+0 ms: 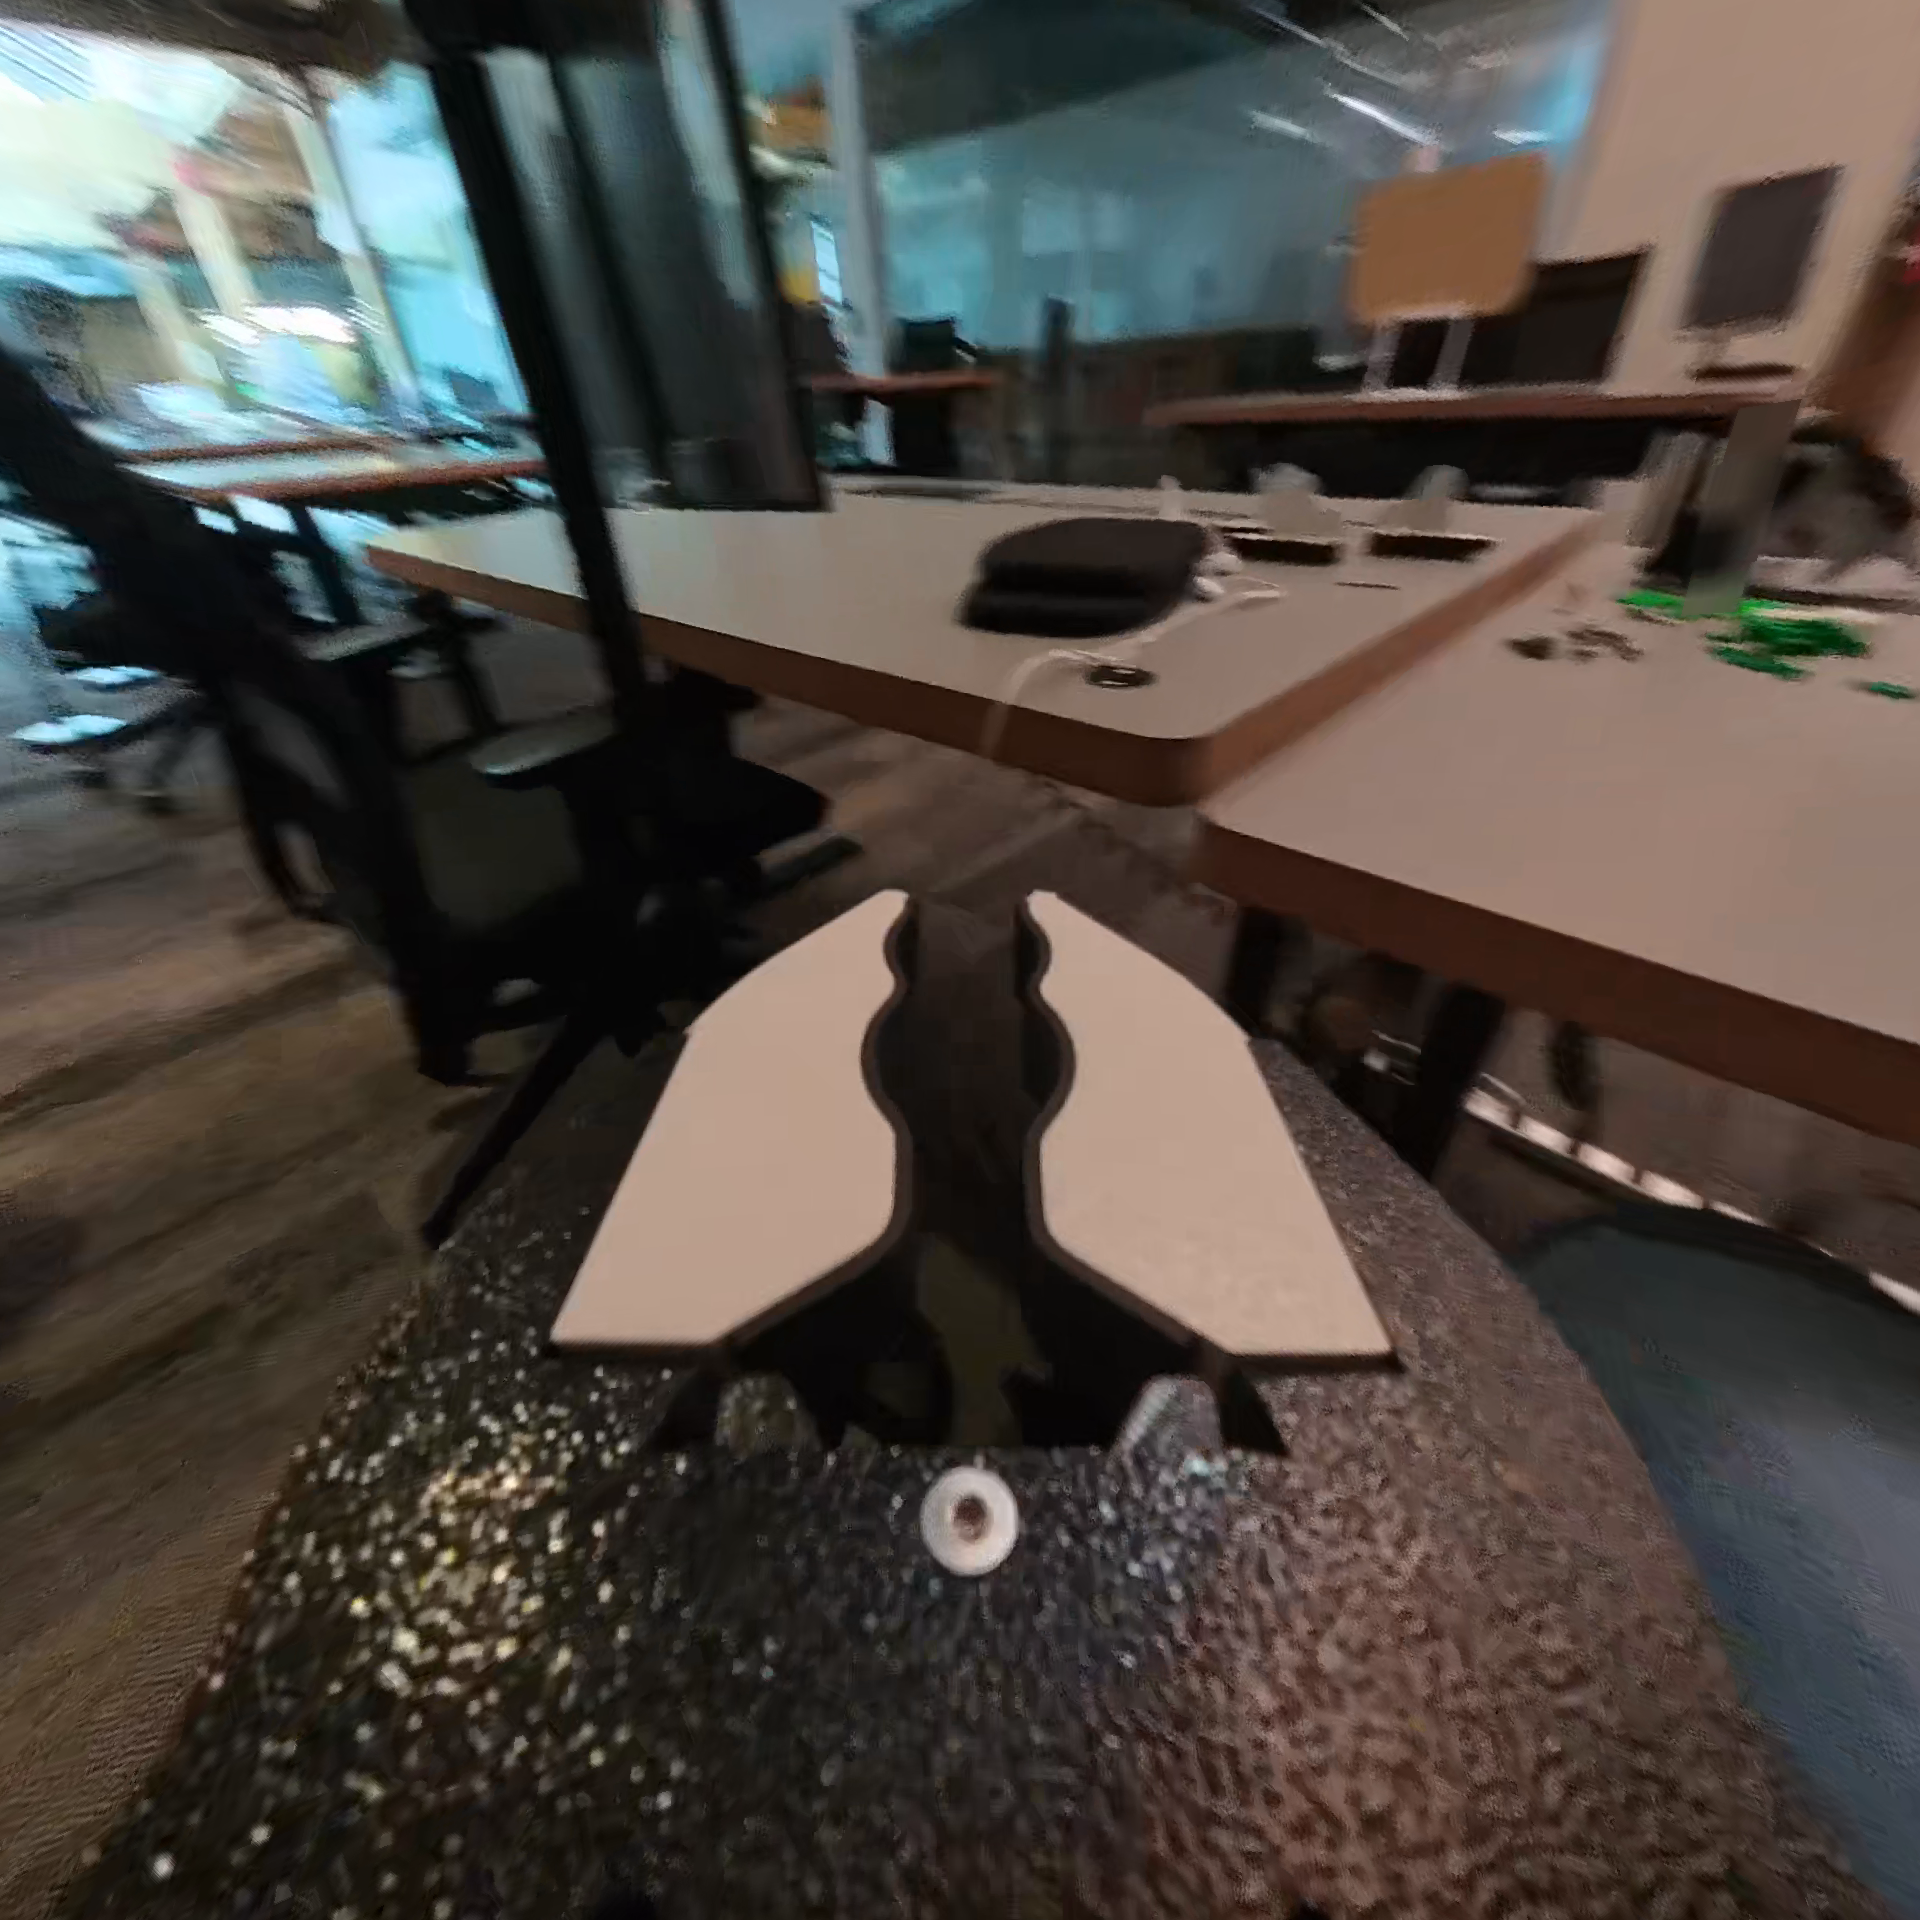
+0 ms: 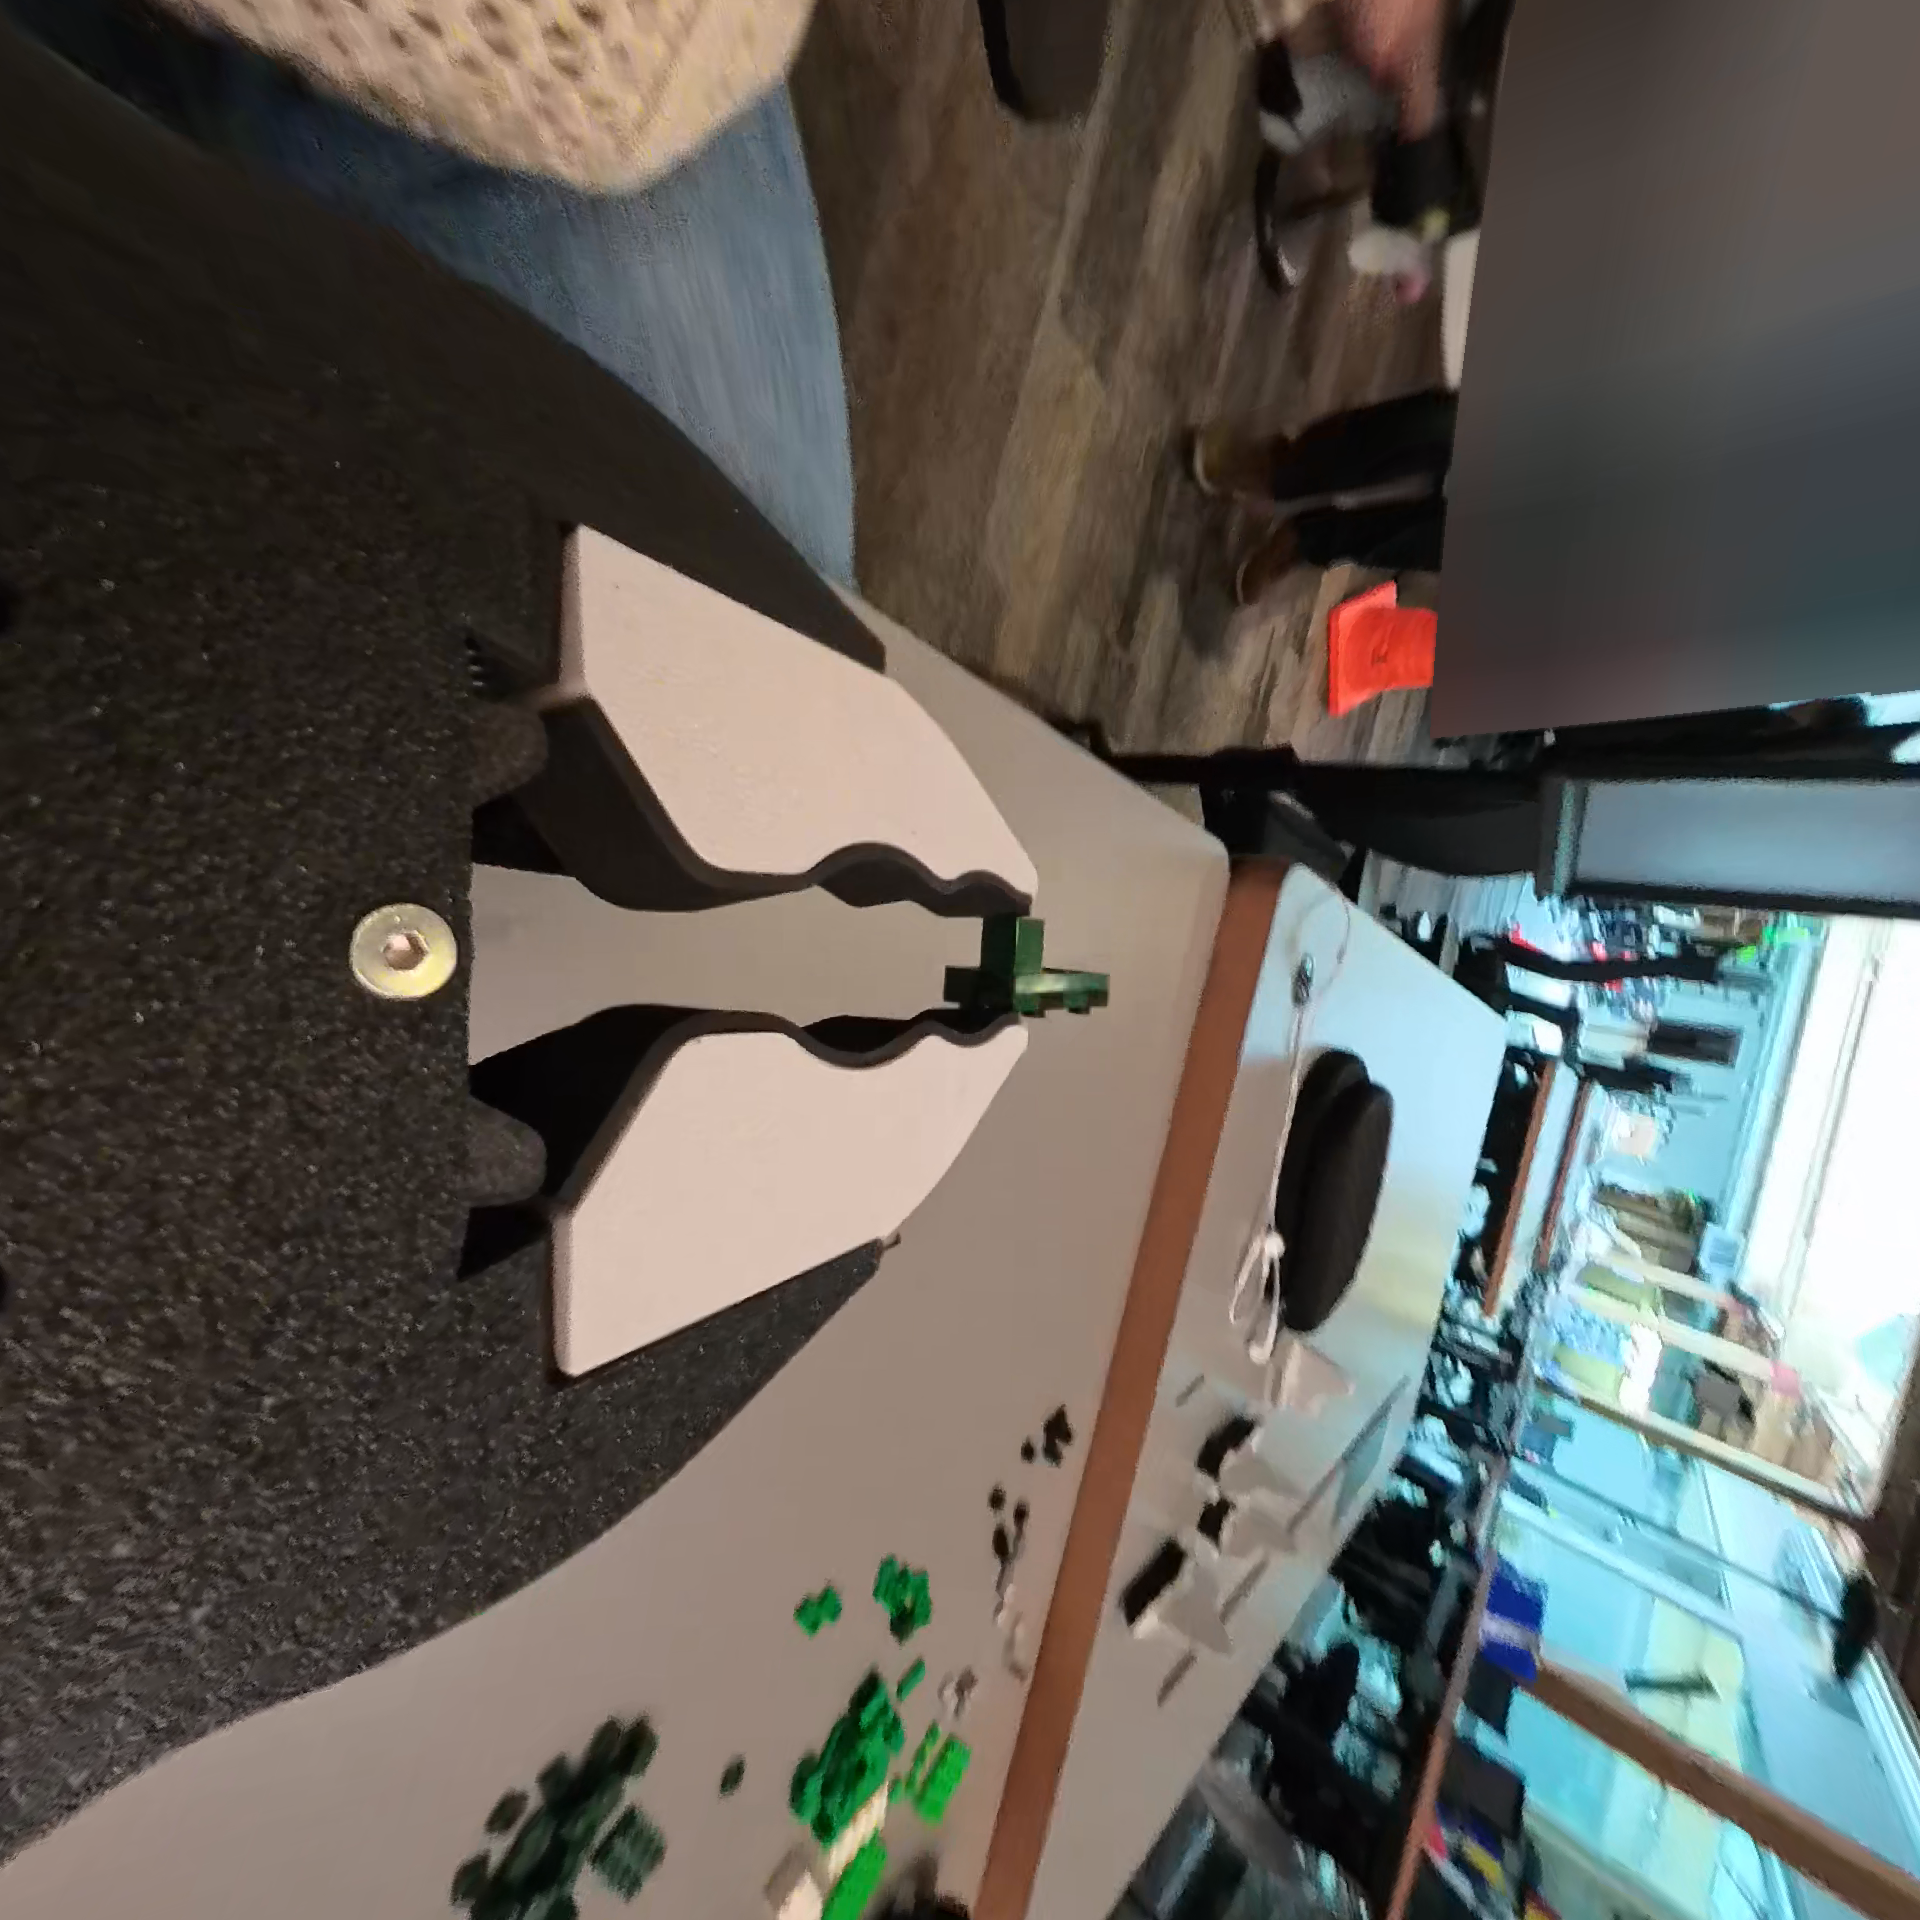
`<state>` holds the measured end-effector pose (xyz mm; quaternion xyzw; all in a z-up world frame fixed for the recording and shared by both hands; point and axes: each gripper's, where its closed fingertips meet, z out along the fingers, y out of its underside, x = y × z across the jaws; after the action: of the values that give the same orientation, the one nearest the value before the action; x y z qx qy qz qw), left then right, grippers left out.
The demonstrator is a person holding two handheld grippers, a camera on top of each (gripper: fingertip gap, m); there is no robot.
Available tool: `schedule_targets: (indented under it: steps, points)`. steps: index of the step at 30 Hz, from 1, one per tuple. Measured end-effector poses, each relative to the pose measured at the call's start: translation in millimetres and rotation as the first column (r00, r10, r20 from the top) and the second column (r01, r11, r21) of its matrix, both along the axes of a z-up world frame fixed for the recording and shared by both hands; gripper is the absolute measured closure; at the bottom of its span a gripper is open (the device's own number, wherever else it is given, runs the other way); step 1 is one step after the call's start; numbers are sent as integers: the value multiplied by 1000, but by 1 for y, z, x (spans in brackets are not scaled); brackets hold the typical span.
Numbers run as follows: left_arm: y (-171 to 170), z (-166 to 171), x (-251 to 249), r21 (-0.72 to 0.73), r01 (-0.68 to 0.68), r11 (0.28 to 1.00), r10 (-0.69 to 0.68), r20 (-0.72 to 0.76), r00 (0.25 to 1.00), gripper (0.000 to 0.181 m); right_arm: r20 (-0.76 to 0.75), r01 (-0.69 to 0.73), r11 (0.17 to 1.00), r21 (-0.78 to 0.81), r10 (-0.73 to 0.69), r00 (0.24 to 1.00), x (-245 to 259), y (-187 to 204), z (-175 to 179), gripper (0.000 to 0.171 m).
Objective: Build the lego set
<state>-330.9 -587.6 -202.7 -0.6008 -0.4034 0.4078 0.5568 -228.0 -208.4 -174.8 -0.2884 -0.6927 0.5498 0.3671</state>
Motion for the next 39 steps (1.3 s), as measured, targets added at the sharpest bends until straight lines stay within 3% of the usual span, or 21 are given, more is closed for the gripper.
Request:
schedule_targets:
  steps: [4, 11, 19, 28, 32, 39]
  points:
    - [-25, -21, -13, 15, -147, 989, 147, -100, 984, 165, -87, 157, 987, -25, -159, 984, -23, 19, 6, 155]
    - [-33, -44, -9, -34, -161, 986, 158, -86, 984, 142, -133, 331, 944, -14, -329, 935, -38, 39, -15, 155]
    - [-71, -74, 41, -63, -243, 968, 243, -8, 970, 122, -134, 342, 940, 9, -338, 932, -41, 39, -19, 155]
    - [-92, -93, 125, -156, -257, 954, 262, 15, 965, 124, -149, 316, 949, 9, -311, 939, -40, 35, -18, 155]
    - [-105, -93, 158, -108, -283, 953, 287, 27, 957, 121, -164, 298, 954, -3, -295, 941, -38, 33, -15, 155]
    - [-95, -100, 190, -146, -229, 962, 238, 44, 970, 118, -175, 279, 960, 9, -273, 946, -36, 29, -15, 155]
